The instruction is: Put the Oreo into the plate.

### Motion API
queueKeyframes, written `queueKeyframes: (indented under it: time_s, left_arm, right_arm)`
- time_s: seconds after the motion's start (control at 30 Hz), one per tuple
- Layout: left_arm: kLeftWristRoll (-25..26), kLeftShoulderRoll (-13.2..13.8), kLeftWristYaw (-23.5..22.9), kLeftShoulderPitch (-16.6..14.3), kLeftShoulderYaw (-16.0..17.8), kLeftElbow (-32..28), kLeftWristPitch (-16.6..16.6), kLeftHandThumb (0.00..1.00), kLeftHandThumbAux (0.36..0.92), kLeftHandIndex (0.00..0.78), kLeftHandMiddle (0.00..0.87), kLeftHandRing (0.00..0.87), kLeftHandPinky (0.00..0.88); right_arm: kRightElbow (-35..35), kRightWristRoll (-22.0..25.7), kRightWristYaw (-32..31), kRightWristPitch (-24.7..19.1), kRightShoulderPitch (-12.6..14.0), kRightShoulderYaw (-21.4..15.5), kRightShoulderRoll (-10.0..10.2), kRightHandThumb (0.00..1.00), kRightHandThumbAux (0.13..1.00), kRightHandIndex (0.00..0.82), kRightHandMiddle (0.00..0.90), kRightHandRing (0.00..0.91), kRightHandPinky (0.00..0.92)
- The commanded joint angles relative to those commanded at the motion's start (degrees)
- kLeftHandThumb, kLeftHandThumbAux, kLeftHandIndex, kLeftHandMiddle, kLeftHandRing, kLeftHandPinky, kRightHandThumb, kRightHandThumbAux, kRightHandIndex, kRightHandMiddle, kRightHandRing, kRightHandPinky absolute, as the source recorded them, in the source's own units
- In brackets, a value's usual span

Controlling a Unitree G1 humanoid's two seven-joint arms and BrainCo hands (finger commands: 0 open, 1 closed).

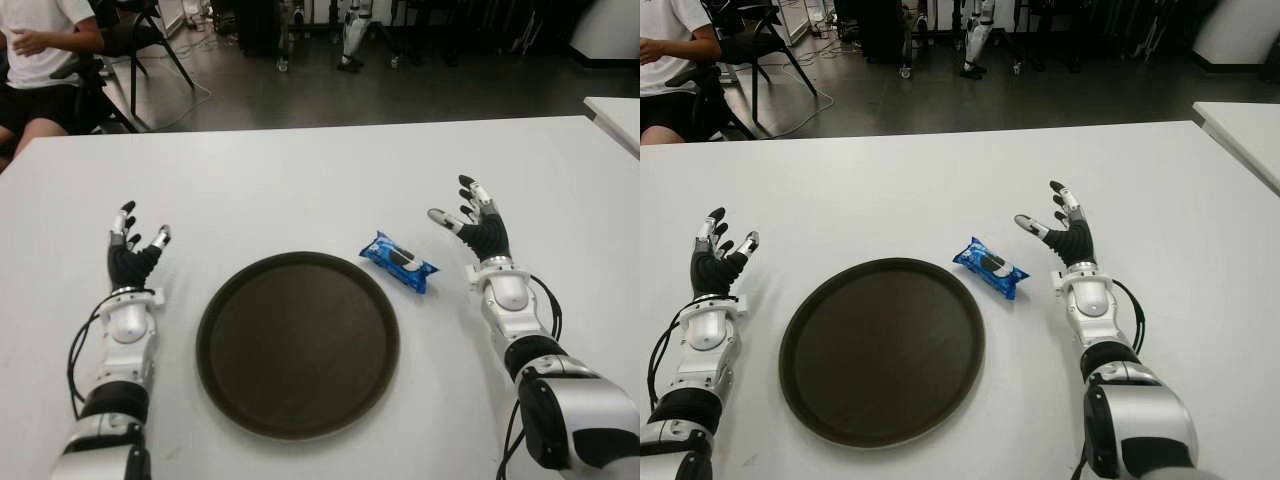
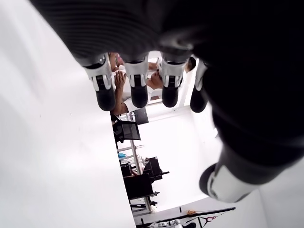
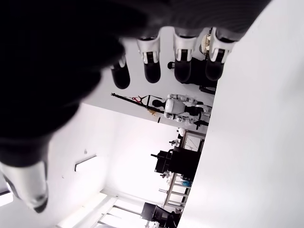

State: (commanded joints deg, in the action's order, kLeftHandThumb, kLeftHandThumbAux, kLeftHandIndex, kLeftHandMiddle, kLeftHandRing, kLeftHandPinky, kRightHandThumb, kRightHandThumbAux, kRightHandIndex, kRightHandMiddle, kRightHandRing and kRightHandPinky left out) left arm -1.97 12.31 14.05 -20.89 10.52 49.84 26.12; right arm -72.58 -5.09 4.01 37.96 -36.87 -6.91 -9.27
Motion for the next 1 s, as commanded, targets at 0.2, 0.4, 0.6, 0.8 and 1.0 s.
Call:
queueKeyframes:
  time_s: [0.2, 0.4, 0.6, 0.8, 1.0]
  left_arm:
    - [0.3, -0.1, 0.1, -0.4, 0.2, 0.6, 0.3, 0.010, 0.741, 0.017, 0.025, 0.005, 0.004]
    - [0.3, -0.2, 0.1, -0.5, 0.2, 0.6, 0.4, 0.001, 0.739, 0.012, 0.022, 0.002, 0.003]
    - [0.3, -0.2, -0.2, -0.4, 0.2, 0.4, 0.3, 0.000, 0.738, 0.010, 0.022, 0.000, 0.001]
    - [0.4, 0.1, -0.4, -0.2, 0.3, 0.1, -0.1, 0.000, 0.725, 0.019, 0.031, 0.004, 0.003]
    - [0.3, 0.3, -0.3, -0.4, 0.3, 0.4, -0.1, 0.000, 0.720, 0.020, 0.031, 0.009, 0.011]
  right_arm:
    - [-0.3, -0.2, 0.6, 0.4, 0.0, 0.0, 0.0, 0.000, 0.616, 0.000, 0.000, 0.000, 0.000]
    - [-0.4, 0.1, 0.2, 0.2, -0.1, -0.2, 0.1, 0.000, 0.636, 0.000, 0.000, 0.000, 0.000]
    - [-0.4, -1.2, 2.1, -0.1, -0.1, 0.6, 0.0, 0.000, 0.642, 0.000, 0.000, 0.000, 0.000]
    - [-0.2, -2.1, 3.2, -0.5, -0.2, 1.3, -0.1, 0.000, 0.635, 0.000, 0.000, 0.000, 0.000]
    - [0.1, -2.4, 3.3, -0.8, -0.1, 2.0, -0.2, 0.000, 0.628, 0.000, 0.000, 0.000, 0.000]
